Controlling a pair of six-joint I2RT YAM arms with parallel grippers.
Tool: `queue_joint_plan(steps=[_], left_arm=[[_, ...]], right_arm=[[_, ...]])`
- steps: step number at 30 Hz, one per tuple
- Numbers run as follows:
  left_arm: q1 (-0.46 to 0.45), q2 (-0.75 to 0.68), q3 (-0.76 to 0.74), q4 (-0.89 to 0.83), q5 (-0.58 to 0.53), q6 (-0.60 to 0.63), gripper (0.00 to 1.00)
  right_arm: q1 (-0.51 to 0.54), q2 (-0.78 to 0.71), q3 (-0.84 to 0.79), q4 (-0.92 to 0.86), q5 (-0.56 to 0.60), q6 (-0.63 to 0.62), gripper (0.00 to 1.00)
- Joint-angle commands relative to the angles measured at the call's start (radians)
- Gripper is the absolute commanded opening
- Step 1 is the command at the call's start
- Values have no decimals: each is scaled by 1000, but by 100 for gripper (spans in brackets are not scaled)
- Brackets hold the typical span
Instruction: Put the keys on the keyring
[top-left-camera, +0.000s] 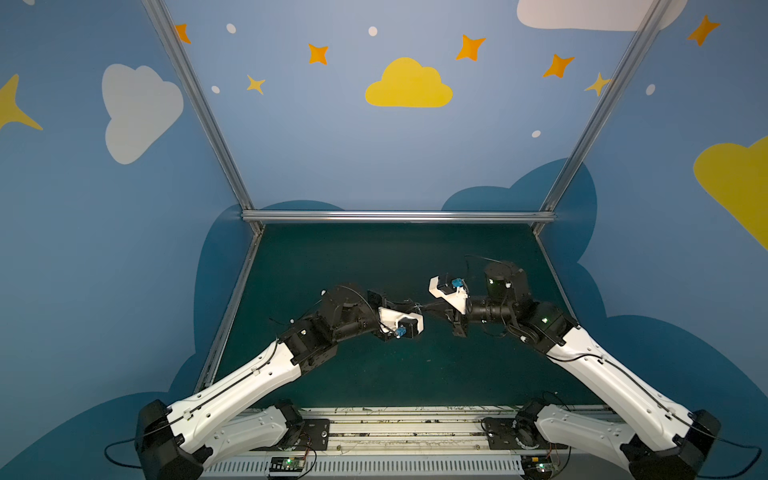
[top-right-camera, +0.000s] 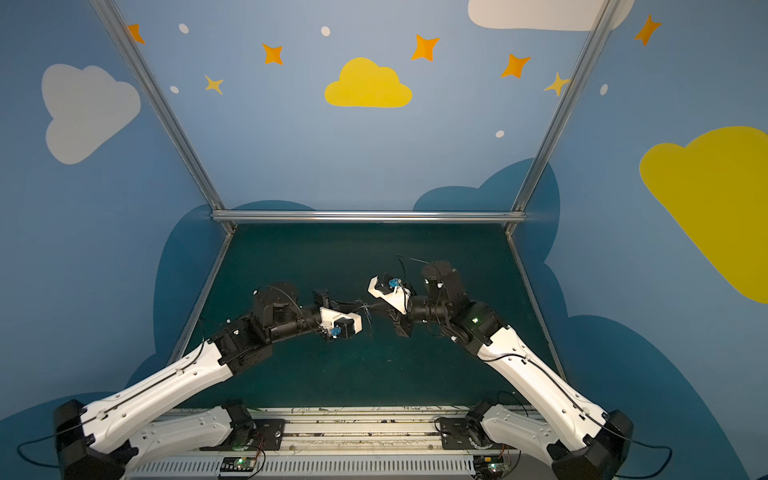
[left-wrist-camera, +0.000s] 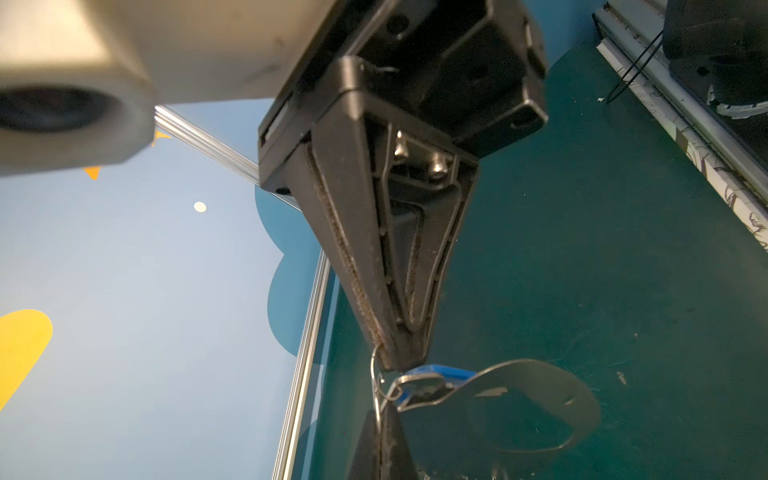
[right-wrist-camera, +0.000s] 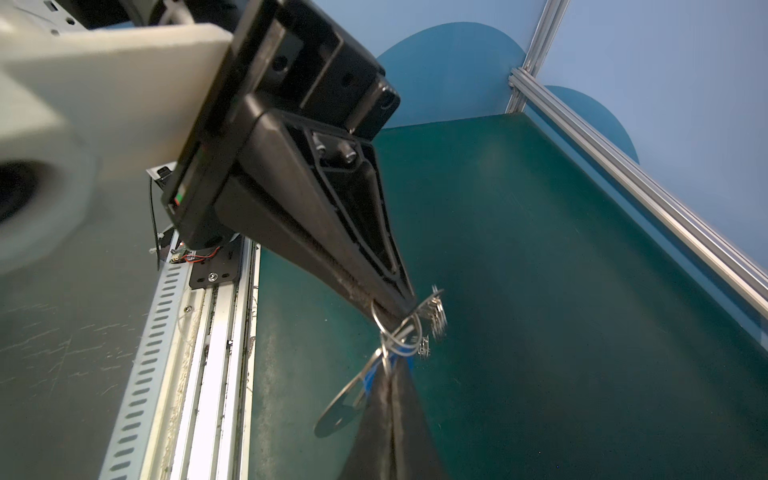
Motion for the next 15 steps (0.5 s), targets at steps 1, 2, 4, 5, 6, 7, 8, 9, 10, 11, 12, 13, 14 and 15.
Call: queue_joint_plan(steps=[1, 2, 4, 5, 6, 7, 8, 9, 10, 11, 12, 13, 14, 15], left_arm=[[-9, -11, 20, 28, -7, 24, 3], [-13, -14, 16, 37, -8, 26, 3], [-13, -21, 10, 39, -9, 38, 3], [-13, -28, 3, 43, -1, 45, 3], [-13, -36, -5, 52, 4, 51, 3], [-13, -43, -14, 63, 11, 55, 3], [-14, -53, -18, 61, 20, 64, 3], [-13, -55, -20, 59, 24, 67, 3], [-13, -59, -21, 52, 28, 70, 4], [-14, -65, -21, 41, 34, 77, 3], [-13, -68, -22, 37, 38, 78, 3], [-14, -74, -24, 33, 43, 76, 3], [-13, -76, -24, 28, 47, 73, 3], [-13, -77, -23, 27, 54, 65, 3]], right_arm=[[-5, 8, 31, 4, -20, 25, 0], [-4, 12, 30, 9, -19, 33, 0], [-9, 10, 26, 16, -19, 38, 0], [-13, 8, 26, 19, -22, 39, 0], [-16, 11, 26, 19, -25, 39, 0], [-20, 13, 28, 15, -31, 71, 0], [-25, 17, 31, 13, -36, 78, 0], [-30, 18, 33, 14, -43, 87, 0], [-34, 18, 34, 19, -50, 94, 0], [-38, 17, 34, 24, -55, 99, 0], [-40, 16, 32, 27, -58, 104, 0], [-42, 16, 33, 28, -64, 105, 0], [-44, 18, 35, 25, -68, 107, 0], [-45, 20, 36, 23, -74, 108, 0]])
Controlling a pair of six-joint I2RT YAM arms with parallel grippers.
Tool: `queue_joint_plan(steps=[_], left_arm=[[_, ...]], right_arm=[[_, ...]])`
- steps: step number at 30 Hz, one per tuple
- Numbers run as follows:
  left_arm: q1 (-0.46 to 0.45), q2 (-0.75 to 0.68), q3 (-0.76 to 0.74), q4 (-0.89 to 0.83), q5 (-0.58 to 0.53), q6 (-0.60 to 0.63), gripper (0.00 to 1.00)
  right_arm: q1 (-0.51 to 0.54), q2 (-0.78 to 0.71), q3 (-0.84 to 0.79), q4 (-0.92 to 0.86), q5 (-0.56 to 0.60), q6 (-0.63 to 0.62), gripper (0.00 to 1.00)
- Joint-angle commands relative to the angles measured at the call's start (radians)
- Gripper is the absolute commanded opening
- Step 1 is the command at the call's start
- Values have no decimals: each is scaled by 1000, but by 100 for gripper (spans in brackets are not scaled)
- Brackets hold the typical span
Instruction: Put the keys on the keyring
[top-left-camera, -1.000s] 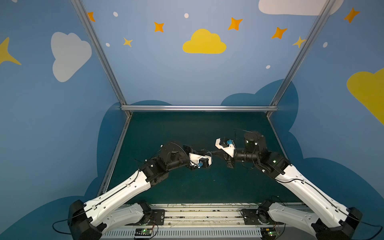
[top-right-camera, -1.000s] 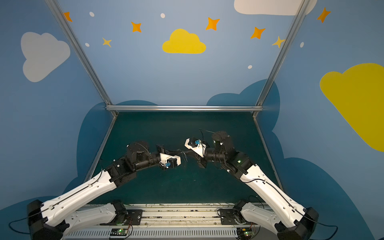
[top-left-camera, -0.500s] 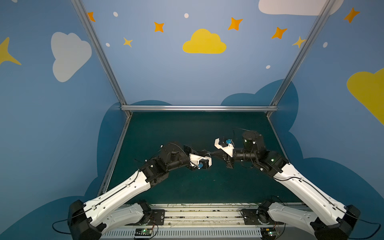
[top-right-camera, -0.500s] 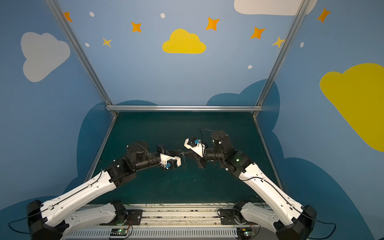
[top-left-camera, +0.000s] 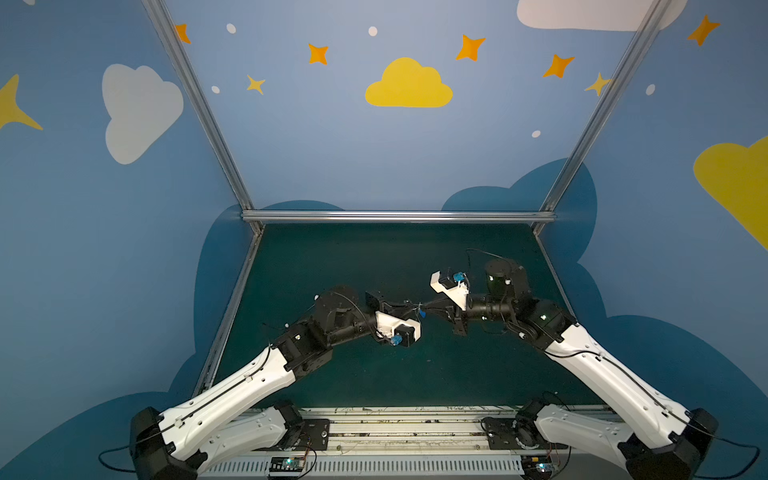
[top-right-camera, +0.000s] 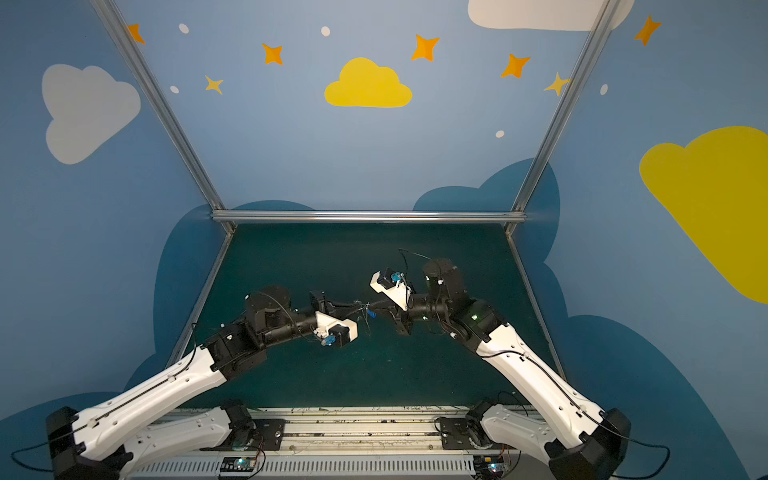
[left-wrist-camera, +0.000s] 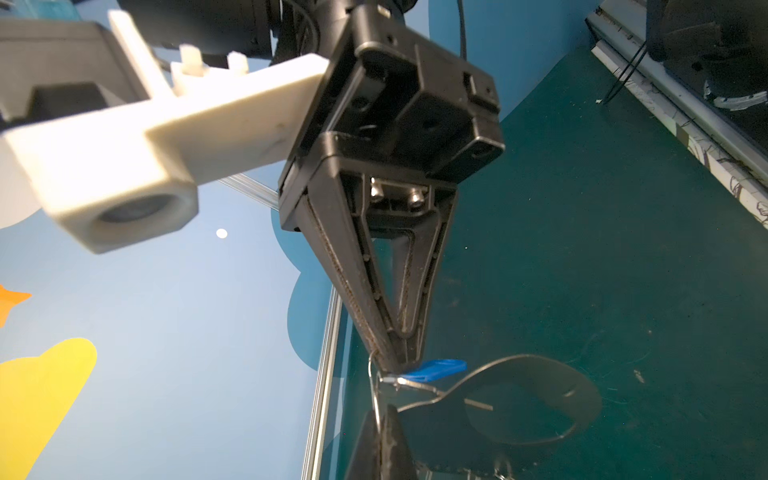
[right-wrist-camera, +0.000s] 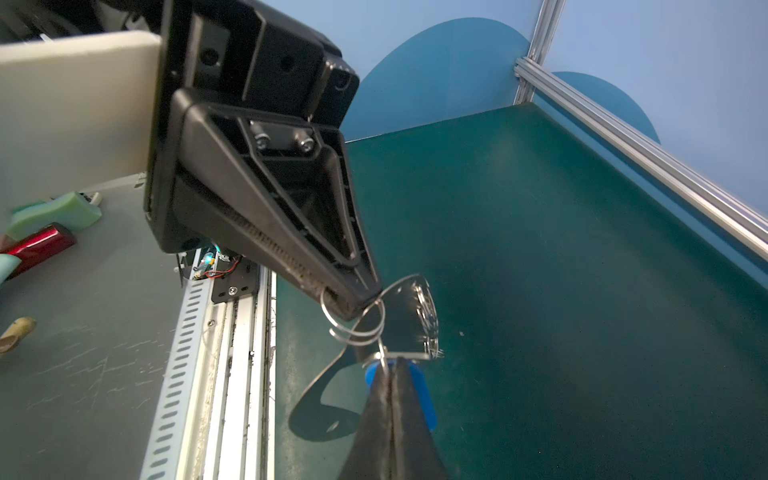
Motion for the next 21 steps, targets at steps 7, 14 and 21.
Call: queue_joint_plan(steps=[7, 14, 21], left_arm=[[6, -18, 11, 7, 97, -162, 3], [57, 5, 30, 12, 220, -342, 3], [94, 21, 20, 75, 298, -470, 3]], right_arm=[[-16, 13, 17, 29, -66, 24, 0], [-16, -55, -28, 68, 60, -29, 28], [-13, -131, -71, 112, 17, -141, 34]])
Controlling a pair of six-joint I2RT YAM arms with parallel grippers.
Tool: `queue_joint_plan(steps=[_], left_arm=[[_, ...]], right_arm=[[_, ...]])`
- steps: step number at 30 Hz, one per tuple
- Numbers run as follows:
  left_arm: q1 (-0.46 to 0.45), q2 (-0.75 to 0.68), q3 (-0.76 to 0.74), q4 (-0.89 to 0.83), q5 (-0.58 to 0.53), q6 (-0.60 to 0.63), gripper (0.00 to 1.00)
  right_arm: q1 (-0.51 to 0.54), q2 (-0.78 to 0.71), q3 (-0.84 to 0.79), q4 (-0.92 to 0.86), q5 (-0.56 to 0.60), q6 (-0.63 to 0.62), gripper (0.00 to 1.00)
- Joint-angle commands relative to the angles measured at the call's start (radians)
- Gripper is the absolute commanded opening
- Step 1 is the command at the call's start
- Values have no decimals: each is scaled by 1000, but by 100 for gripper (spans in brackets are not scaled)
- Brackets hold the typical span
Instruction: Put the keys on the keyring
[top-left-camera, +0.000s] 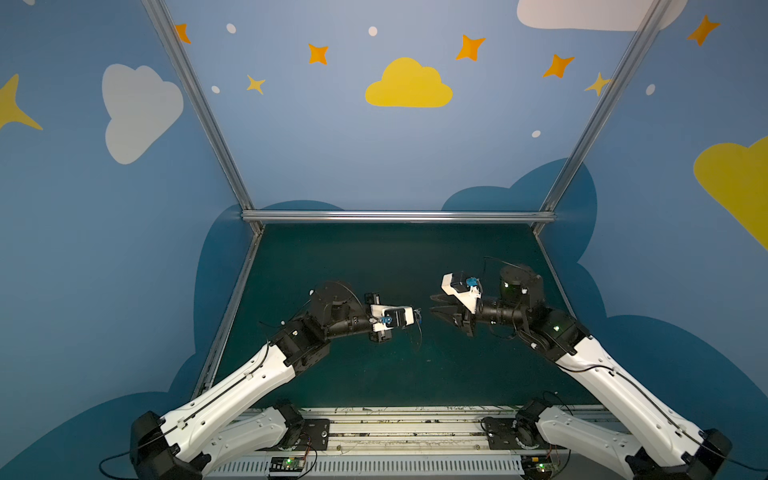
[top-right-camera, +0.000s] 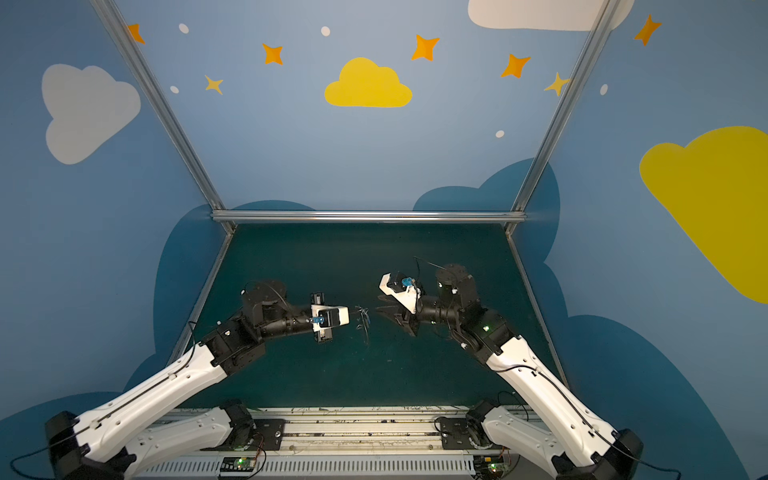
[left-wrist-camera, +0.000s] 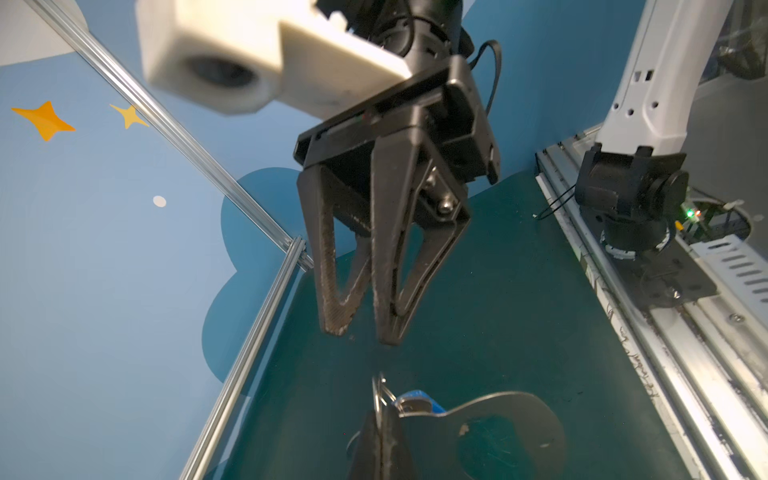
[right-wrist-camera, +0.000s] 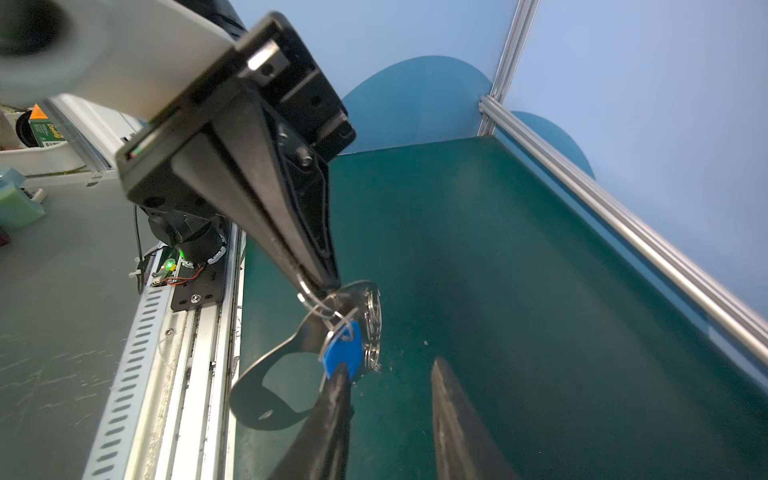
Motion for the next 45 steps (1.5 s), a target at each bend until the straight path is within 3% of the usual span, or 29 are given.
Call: queue_joint_plan(steps=[1, 19, 30, 34, 39, 45], left_arm=[[13, 8, 19, 72, 70, -102, 3], [24, 14, 5, 126, 133, -164, 4], [23, 17, 8, 93, 123, -135, 3], [24, 18, 11, 83, 110, -121, 3], [24, 23, 14, 89, 111, -115, 3], [26, 25, 16, 92, 111, -114, 3]], right_arm=[[1, -20, -16, 59, -49, -68, 33], [29, 48, -2, 123, -164, -44, 26], [33, 51, -9, 147, -178, -38, 8], [33, 43, -13, 135, -180, -47, 9], [33, 35, -19, 126, -178, -61, 20], [28, 31, -19, 118, -186, -73, 11]])
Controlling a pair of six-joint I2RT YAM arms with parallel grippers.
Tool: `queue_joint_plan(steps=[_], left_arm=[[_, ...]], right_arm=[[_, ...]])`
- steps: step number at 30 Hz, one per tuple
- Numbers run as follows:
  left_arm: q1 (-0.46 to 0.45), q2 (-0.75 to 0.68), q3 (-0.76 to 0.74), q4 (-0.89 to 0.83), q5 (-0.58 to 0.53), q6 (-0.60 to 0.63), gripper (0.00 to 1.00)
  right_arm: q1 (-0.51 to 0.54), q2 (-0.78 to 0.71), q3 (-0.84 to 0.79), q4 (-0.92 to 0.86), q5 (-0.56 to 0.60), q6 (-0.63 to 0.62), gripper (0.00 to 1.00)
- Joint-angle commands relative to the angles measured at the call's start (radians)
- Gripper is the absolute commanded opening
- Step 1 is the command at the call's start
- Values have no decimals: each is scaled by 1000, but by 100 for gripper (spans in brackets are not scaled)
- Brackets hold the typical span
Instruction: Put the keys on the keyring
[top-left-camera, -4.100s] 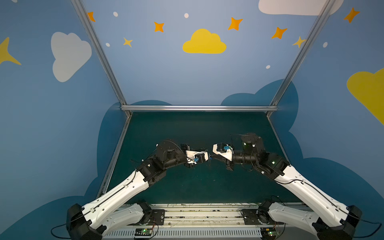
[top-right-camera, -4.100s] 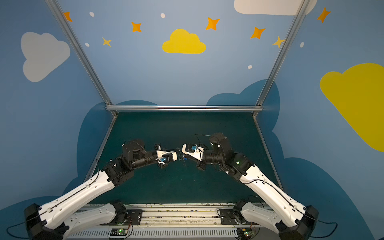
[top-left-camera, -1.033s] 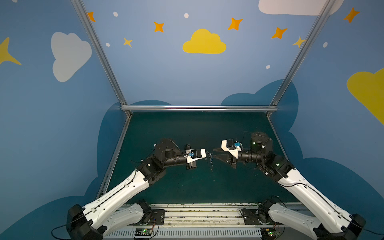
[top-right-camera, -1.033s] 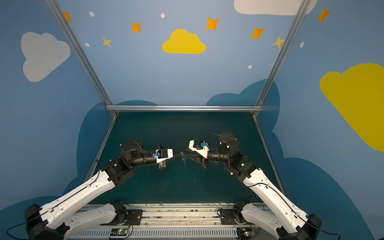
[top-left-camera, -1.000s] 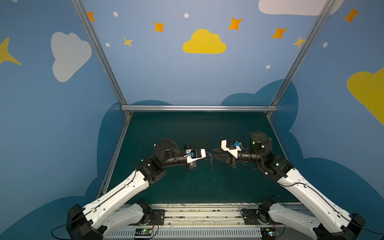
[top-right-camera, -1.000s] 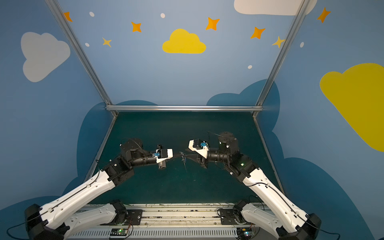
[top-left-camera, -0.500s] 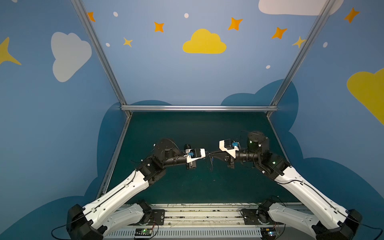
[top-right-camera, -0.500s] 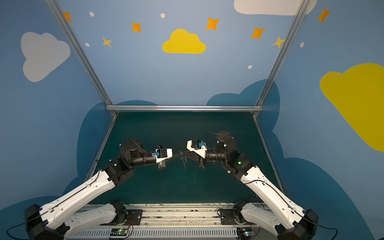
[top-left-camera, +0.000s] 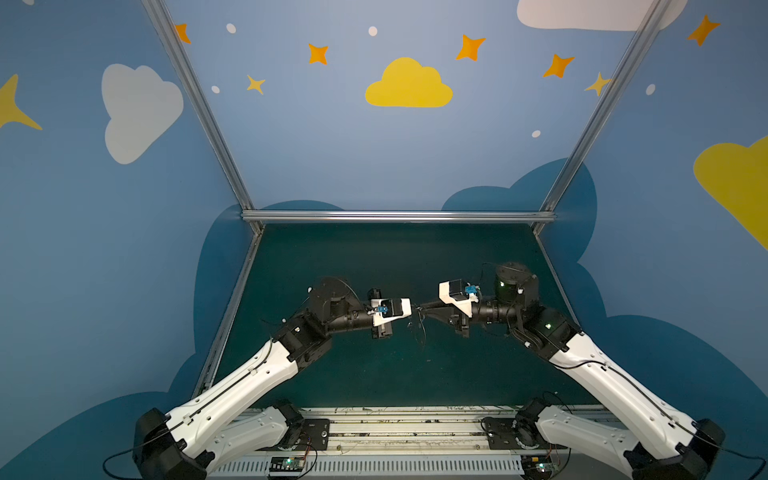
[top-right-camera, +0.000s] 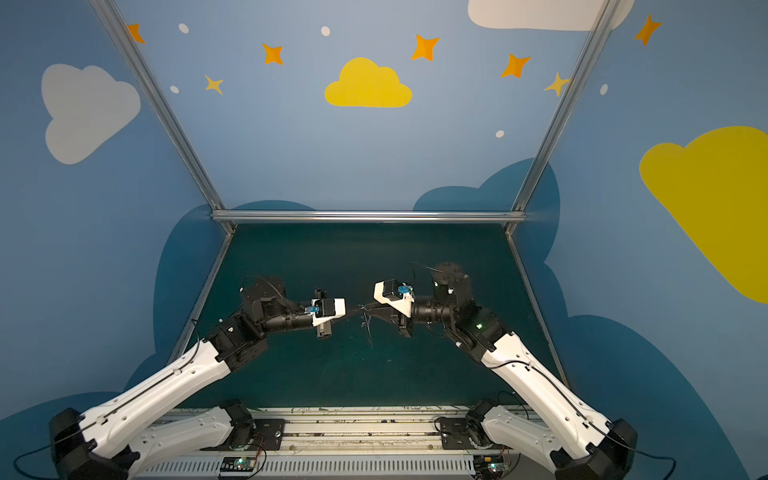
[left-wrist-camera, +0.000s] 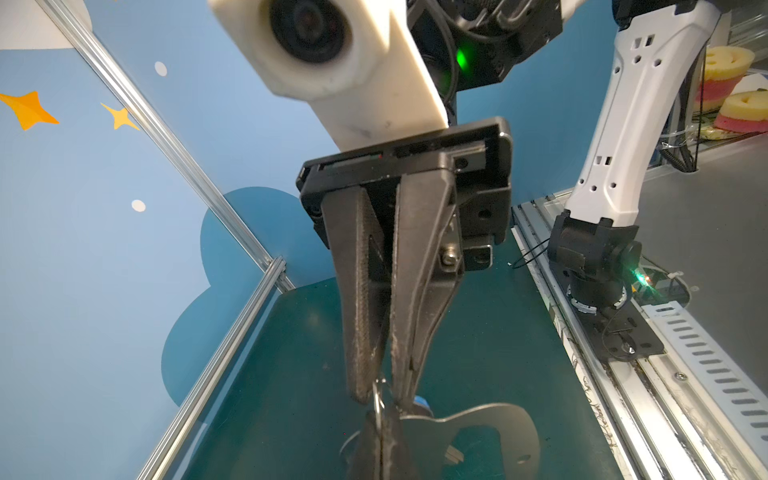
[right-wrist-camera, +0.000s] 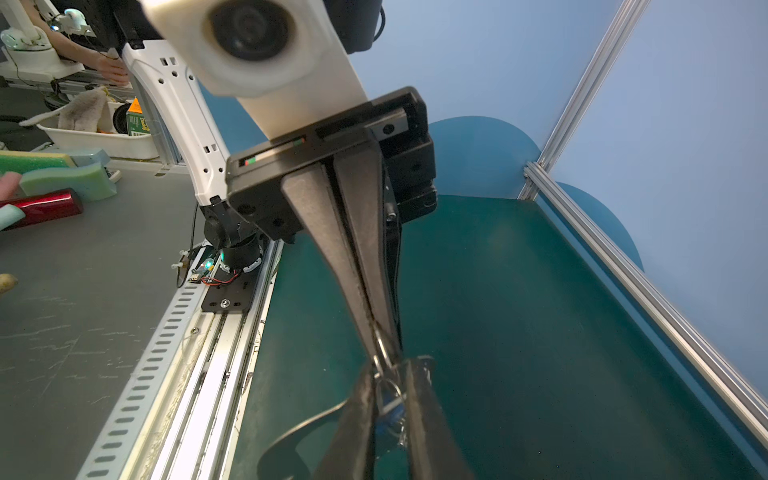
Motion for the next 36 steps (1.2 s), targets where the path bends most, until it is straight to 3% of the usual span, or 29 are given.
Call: queue_joint_plan(steps=[1, 4, 8, 12, 25, 36], left_arm=[[1, 3, 17, 7, 10, 7, 3], [1, 6, 22, -9, 7, 14, 3], [-1, 10, 36, -44, -17, 33, 5], [-1, 22, 86, -148, -88, 83, 24], [-24, 116, 264, -444, -138, 256, 24], [-30, 177, 325, -523, -97, 251, 24]], right_arm=[[1, -15, -9, 7, -23, -9, 9], [2, -15, -8, 12, -23, -6, 0], [2, -3, 12, -45, -6, -6, 0], [2, 14, 57, -150, 42, -11, 0], [9, 82, 168, -354, 118, -2, 0], [19, 95, 189, -372, 156, -14, 0]])
